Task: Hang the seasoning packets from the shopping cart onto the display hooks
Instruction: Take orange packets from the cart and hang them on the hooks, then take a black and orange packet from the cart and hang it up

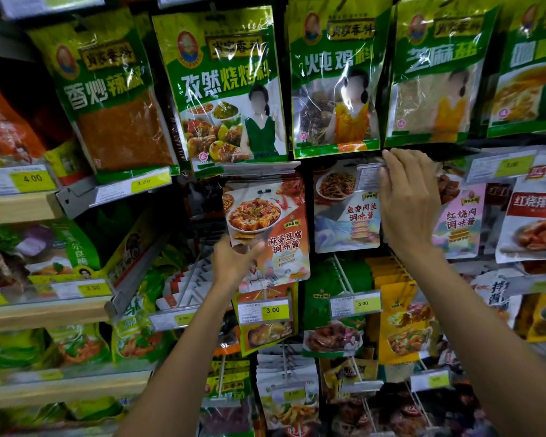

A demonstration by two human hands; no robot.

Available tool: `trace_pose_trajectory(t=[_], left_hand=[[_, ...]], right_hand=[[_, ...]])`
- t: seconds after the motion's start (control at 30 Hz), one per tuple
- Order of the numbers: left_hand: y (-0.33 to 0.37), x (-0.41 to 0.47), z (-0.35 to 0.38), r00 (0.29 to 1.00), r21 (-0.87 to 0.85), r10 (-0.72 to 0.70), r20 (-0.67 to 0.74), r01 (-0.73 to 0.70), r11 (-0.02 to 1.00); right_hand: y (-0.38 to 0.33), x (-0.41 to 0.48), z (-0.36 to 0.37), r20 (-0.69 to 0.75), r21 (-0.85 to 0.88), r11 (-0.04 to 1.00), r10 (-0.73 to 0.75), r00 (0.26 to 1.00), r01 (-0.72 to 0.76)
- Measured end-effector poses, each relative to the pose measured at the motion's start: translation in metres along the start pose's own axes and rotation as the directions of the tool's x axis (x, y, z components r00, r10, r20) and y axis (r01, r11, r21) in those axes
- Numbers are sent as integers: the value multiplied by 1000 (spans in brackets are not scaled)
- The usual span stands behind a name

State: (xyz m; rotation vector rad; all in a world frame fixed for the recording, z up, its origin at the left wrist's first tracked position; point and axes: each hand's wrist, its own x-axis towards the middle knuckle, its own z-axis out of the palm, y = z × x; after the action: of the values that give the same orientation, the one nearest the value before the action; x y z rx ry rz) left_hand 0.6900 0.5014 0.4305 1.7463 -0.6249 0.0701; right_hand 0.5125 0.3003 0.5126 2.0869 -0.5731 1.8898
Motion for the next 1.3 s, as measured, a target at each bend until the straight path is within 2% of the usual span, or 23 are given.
trace_pose_trajectory(t=[0.13, 0.27, 0.33, 0.4, 0.5, 0.6, 0.7, 0.83, 1.0, 1.13, 1.23, 1.3], left_hand=[[5, -2, -1, 998, 150, 18, -54, -10, 989], [16, -14, -3, 986, 361, -1, -165, 61, 930], [21, -30, -7, 968, 439, 122, -218, -14, 898], [27, -50, -6, 944, 443, 253, -212, -138, 886], [35, -88, 12, 947, 284, 319, -46, -294, 913], [41, -136, 48, 940, 137, 280, 197, -309, 941], [40, -190, 93, 882, 57, 204, 425, -252, 966], [34, -264, 158, 772, -23, 45, 634, -39, 999], [28, -349, 242, 654, 0, -39, 755, 59, 998], [32, -409, 306, 499, 69, -96, 861, 73, 995], [44, -441, 343, 434, 71, -53, 899, -26, 997], [57, -454, 366, 382, 37, -20, 924, -38, 999]], right_hand=[[-3, 2, -6, 60, -2, 1000, 27, 998, -27], [-6, 0, -22, 65, -1, 999, 38, 997, -38], [-7, -10, -36, 78, 28, 999, 26, 997, -28], [-7, -32, -55, 134, 57, 997, 50, 990, -58], [-2, -87, -94, 321, 70, 979, 162, 933, -194], [11, -152, -144, 519, 32, 925, 308, 798, -378], [33, -209, -200, 638, -92, 758, 542, 546, -646], [68, -267, -286, 550, -266, 508, 778, 304, -819], [120, -325, -383, 387, -392, 189, 922, 25, -900], [165, -348, -448, 239, -450, 54, 969, -62, -891], [194, -356, -487, 149, -475, -14, 984, -96, -880], [212, -361, -506, 99, -487, -49, 989, -111, -872]])
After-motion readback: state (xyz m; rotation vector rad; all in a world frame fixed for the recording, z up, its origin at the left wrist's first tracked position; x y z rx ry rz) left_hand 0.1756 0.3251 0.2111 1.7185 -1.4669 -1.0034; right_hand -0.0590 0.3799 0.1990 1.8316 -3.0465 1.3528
